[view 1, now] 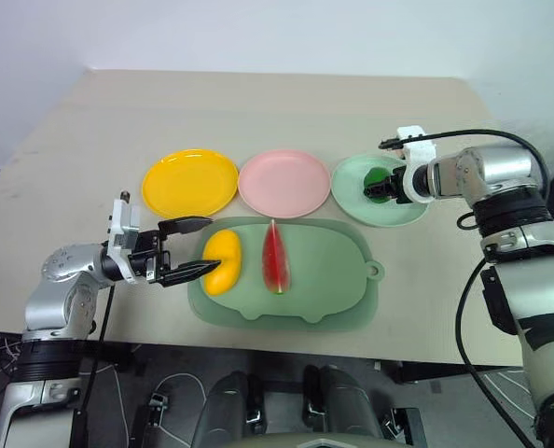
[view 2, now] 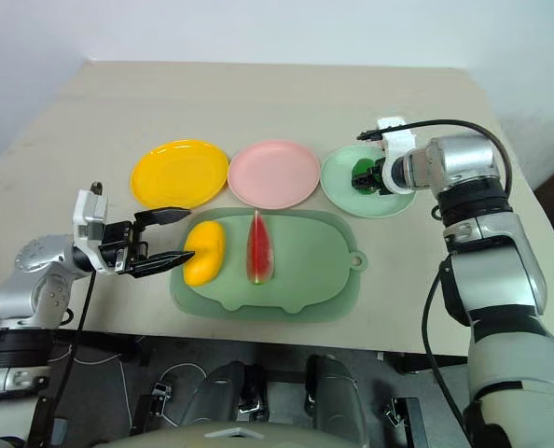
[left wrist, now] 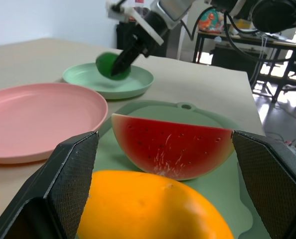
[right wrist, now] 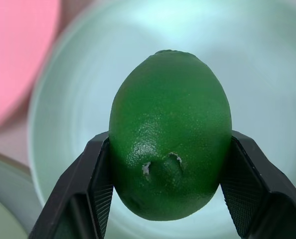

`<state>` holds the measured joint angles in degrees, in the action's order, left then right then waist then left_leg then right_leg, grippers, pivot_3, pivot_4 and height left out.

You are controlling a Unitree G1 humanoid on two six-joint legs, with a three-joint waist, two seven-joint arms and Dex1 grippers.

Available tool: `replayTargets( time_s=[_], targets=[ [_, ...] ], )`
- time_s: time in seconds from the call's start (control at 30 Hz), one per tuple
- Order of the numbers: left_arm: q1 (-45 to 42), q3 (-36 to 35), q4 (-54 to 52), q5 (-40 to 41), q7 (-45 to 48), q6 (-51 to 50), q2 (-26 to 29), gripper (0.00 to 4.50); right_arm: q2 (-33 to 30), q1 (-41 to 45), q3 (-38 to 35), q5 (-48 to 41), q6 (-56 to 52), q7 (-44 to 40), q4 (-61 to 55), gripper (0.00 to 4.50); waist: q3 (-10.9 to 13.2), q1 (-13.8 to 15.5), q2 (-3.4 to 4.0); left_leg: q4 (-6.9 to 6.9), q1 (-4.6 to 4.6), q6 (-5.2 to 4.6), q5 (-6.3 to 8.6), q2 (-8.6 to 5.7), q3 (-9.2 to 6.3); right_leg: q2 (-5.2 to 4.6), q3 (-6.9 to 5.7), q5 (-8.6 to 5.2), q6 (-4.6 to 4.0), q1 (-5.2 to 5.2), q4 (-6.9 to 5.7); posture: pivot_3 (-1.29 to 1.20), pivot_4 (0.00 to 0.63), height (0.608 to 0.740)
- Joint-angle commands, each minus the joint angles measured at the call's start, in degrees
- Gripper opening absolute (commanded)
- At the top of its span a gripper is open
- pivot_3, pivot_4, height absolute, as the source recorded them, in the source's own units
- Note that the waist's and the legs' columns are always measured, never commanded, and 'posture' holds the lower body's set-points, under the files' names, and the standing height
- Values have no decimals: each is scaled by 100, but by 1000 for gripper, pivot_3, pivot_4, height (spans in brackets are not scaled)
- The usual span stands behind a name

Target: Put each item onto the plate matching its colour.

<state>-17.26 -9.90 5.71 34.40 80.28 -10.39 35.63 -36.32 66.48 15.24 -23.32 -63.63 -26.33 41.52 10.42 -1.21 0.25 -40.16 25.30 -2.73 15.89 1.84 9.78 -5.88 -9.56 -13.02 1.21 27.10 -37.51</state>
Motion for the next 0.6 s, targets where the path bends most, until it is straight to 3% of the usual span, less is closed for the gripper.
replayTargets(
  time_s=[0.03,0.07,0.3,0.47,0.6],
  targets=[
    [21,-101,89,32,102,173,44,4500,31,253,-128,364,34,-207,10,4226,0,2,0,0,0,0,-1,0,0,0,0,0,0,0,-1,0,150,696],
    [20,-107,156,23,140,220,46,4500,47,257,-138,443,16,-243,14,4460,0,-1,0,0,0,1,-1,0,0,0,0,0,0,1,-2,0,150,696],
    [33,-153,389,32,318,385,109,4500,-42,316,-515,887,-211,82,-399,4487,0,0,0,0,0,2,-2,0,0,-1,0,0,-1,2,-3,0,150,696],
    [31,-184,437,40,366,436,135,4500,34,424,-1338,528,-1579,226,-1662,4487,1,-9,1,1,4,5,-3,2,0,-2,1,3,-5,12,-5,0,150,696],
    [60,-193,455,31,396,476,136,4500,445,455,-2127,281,-2771,552,-2229,4487,-1,-9,-1,2,3,10,-6,4,-2,-2,1,7,-13,12,-5,0,150,696]
  ],
)
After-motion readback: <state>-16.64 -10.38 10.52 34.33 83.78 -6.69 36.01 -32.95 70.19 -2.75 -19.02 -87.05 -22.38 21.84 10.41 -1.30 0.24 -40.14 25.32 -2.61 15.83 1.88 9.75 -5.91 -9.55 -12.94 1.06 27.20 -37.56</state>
